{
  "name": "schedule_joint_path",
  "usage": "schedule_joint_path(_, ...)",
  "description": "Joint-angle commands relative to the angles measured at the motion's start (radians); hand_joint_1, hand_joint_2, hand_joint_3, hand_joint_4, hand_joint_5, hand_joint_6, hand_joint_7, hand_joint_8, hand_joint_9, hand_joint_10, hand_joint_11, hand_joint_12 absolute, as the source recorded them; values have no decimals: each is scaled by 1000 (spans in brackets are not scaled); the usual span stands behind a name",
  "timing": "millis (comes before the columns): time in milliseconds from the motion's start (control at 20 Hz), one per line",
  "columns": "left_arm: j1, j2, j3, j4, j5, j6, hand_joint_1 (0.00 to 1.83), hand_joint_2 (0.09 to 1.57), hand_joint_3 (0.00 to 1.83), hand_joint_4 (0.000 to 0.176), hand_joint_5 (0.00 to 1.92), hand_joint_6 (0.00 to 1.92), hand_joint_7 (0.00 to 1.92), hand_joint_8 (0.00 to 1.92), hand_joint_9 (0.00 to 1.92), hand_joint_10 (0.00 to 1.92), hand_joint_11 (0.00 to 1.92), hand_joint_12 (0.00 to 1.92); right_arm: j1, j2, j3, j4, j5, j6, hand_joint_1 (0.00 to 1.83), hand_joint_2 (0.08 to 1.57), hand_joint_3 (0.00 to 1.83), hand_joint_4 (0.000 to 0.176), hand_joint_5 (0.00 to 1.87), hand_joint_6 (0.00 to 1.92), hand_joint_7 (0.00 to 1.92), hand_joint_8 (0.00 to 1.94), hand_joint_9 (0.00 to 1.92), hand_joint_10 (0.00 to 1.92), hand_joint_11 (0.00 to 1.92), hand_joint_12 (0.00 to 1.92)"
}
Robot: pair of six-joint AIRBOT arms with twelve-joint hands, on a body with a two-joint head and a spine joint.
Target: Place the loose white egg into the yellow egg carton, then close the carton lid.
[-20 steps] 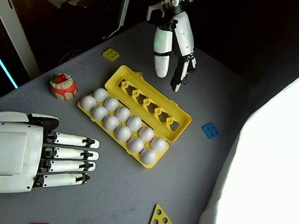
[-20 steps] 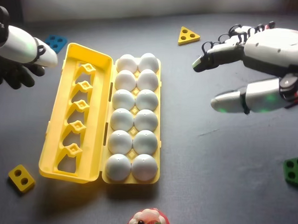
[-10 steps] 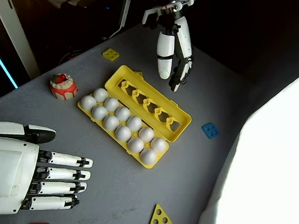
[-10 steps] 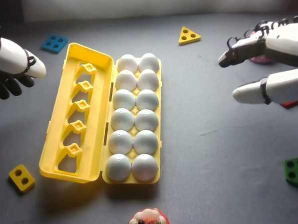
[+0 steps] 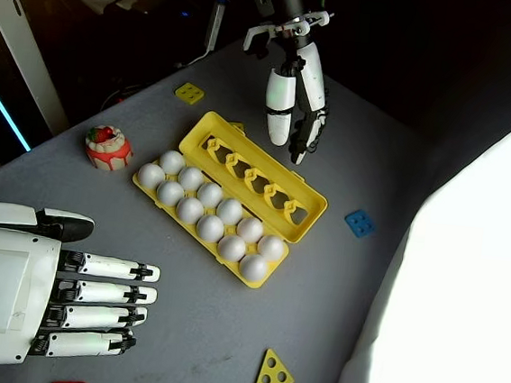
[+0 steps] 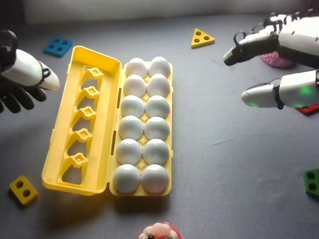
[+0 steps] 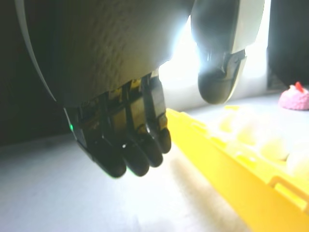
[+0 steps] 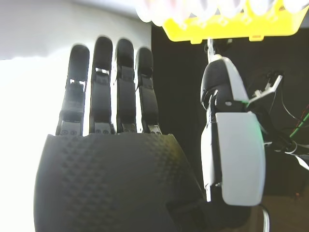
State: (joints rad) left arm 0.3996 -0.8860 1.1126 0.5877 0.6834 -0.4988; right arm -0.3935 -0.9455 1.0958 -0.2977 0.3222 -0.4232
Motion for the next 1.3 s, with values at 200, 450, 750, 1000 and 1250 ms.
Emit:
schedule_joint_path(200,29,-26,24,33,-58,-31,265,1363,0,0,568,56,411,791,256,1174,17,1731,3,11,-10,14,114,-17,459,1187,12,0,361,328,482,0,218,593,0,1398)
schedule_joint_path(450,55,-40,30,33,-70,-67,258,1353,0,0,565,69,430,768,270,1161,25,1756,1,11,-14,14,123,-38,476,1182,6,0,361,327,478,1,228,601,0,1409)
schedule_joint_path(750,68,-46,25,33,-73,-94,282,1351,0,0,587,95,467,712,277,1151,19,1759,-2,11,-16,14,138,-38,460,1189,6,0,360,329,493,6,232,607,0,1402)
schedule_joint_path(1000,74,-55,20,33,-81,-115,299,1345,0,0,566,111,433,740,288,1142,69,1690,-10,11,-20,14,149,-45,450,1189,3,0,357,331,484,1,221,614,0,1404)
schedule_joint_path(1250,74,-57,12,33,-81,-118,303,1353,0,0,544,137,410,749,260,1196,39,1763,-18,11,-23,14,166,-54,443,1190,3,0,354,338,481,0,218,618,0,1409)
